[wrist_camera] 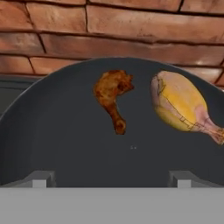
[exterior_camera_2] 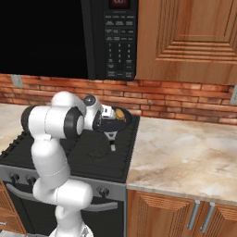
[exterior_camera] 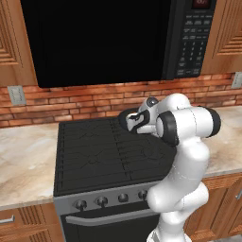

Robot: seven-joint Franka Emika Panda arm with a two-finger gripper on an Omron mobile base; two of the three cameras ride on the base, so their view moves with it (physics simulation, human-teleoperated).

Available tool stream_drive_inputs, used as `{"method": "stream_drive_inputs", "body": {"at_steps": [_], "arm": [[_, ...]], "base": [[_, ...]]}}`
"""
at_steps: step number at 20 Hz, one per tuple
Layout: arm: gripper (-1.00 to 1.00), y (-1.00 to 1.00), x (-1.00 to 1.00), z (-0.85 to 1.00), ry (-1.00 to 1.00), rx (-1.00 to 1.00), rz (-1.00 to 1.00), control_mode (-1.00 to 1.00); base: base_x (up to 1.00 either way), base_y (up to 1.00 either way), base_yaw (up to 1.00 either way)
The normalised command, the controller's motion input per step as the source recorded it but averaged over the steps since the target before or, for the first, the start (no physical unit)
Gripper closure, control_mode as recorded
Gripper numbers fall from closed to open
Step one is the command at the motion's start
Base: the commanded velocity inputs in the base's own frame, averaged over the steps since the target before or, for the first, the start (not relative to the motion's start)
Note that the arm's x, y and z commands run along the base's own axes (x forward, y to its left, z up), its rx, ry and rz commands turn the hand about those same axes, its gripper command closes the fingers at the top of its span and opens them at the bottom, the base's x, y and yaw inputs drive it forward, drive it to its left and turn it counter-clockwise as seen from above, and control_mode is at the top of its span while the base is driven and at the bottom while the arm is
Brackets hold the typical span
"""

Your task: Take the chicken drumsticks from the pan and place one on each plate on the dining counter.

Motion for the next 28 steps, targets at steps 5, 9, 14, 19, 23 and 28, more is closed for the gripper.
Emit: {"method": "stream_drive_inputs", "body": {"at_steps": [5,9,14,19,23,28], "arm": [[-1.0,0.0,0.42,-0.29,0.0,0.0,0.0,-1.0],[-1.0,0.0,0.38,-0.23,0.0,0.0,0.0,-1.0],[-1.0,-0.02,0.37,-0.17,0.0,0.01,0.0,-1.0],[-1.0,-0.02,0.37,-0.21,0.0,0.01,0.0,-1.0],[-1.0,-0.03,0.34,-0.32,0.0,0.0,0.0,-1.0],[1.0,-0.02,0.24,-0.33,0.0,0.0,0.0,-1.0]], "base": [[0.0,0.0,0.0],[0.0,0.0,0.0],[0.0,0.0,0.0],[0.0,0.0,0.0],[0.0,0.0,0.0],[0.0,0.0,0.0]]}}
